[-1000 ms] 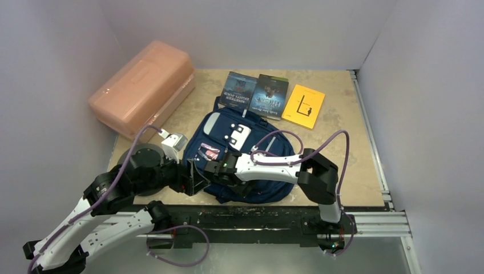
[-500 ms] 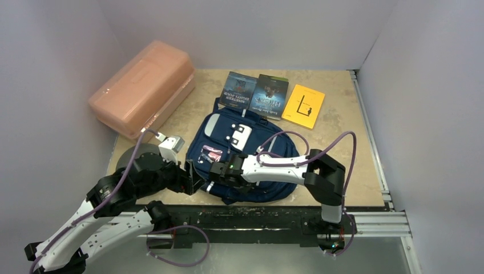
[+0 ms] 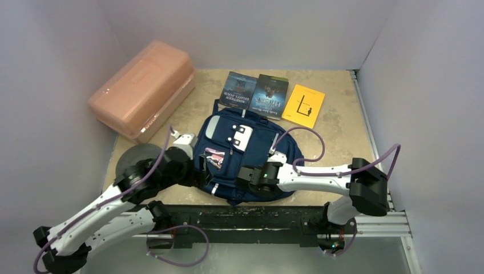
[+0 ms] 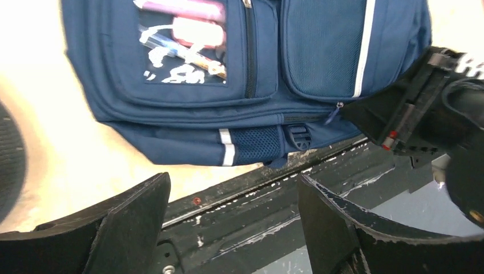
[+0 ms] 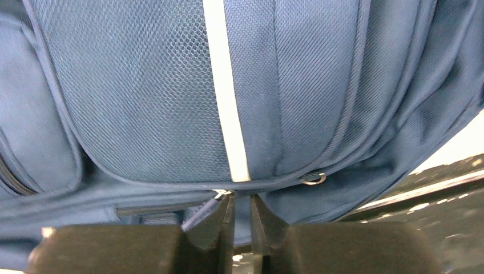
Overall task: Pack the student bag
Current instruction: Zip the student bag at the center of the board.
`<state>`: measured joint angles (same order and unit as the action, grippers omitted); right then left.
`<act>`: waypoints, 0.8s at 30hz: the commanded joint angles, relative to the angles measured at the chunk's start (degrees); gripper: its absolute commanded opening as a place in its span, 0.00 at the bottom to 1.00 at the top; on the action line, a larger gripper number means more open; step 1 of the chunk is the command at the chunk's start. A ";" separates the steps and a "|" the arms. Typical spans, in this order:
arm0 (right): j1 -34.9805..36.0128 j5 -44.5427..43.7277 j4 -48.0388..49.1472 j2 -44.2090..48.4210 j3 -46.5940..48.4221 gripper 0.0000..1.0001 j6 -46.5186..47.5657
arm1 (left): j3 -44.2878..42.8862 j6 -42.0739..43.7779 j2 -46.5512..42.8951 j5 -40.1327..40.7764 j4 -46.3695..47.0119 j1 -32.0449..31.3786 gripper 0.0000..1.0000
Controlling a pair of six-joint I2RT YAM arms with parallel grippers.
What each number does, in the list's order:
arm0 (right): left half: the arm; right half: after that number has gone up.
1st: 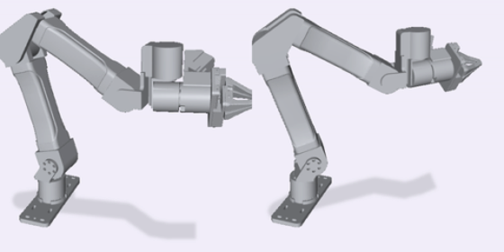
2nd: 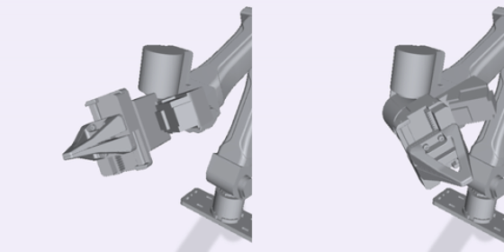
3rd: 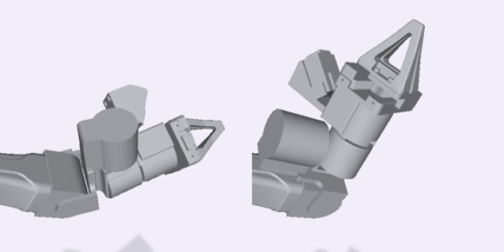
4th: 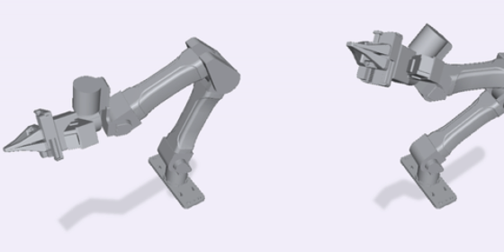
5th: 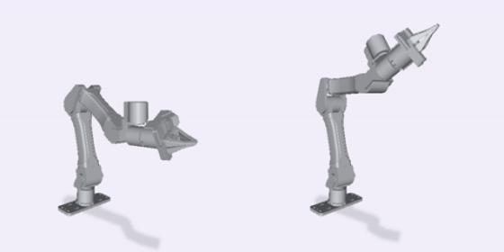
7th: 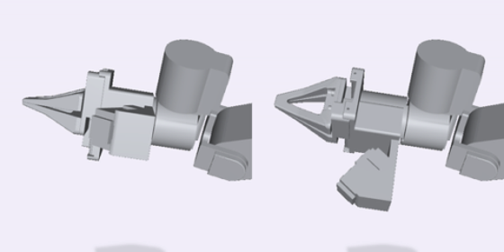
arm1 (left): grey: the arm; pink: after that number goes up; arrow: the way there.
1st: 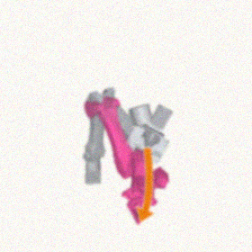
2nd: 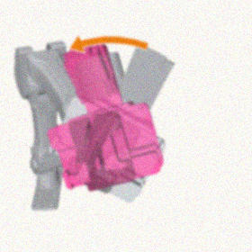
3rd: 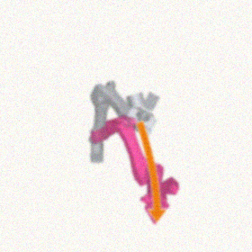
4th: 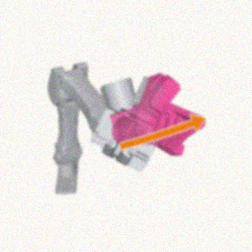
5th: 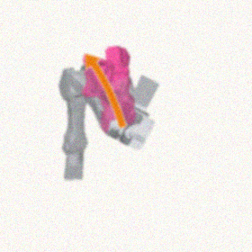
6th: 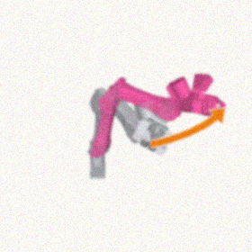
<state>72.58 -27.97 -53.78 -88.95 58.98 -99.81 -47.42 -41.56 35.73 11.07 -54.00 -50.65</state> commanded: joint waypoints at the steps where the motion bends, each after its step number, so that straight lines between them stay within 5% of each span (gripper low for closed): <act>1: 0.54 -1.47 3.30 4.72 -2.28 0.31 12.05 | 1.78 -2.00 7.99 -6.74 11.23 0.09 0.81; 5: 0.72 -0.34 5.13 6.98 -1.56 0.56 8.87 | 1.44 -2.15 17.04 -11.98 18.11 3.03 0.80; 13: 0.70 -1.74 10.71 7.39 -2.71 0.57 6.59 | 2.11 -1.71 27.20 -16.67 24.45 5.53 0.76; 24: 1.14 0.27 10.23 1.35 -3.52 0.42 6.34 | 5.10 -1.37 28.70 -15.73 26.69 6.26 0.73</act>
<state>73.25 -27.40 -44.25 -86.94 55.57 -92.99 -43.16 -42.89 63.83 -4.29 -30.65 -44.84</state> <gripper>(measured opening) 0.431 0.736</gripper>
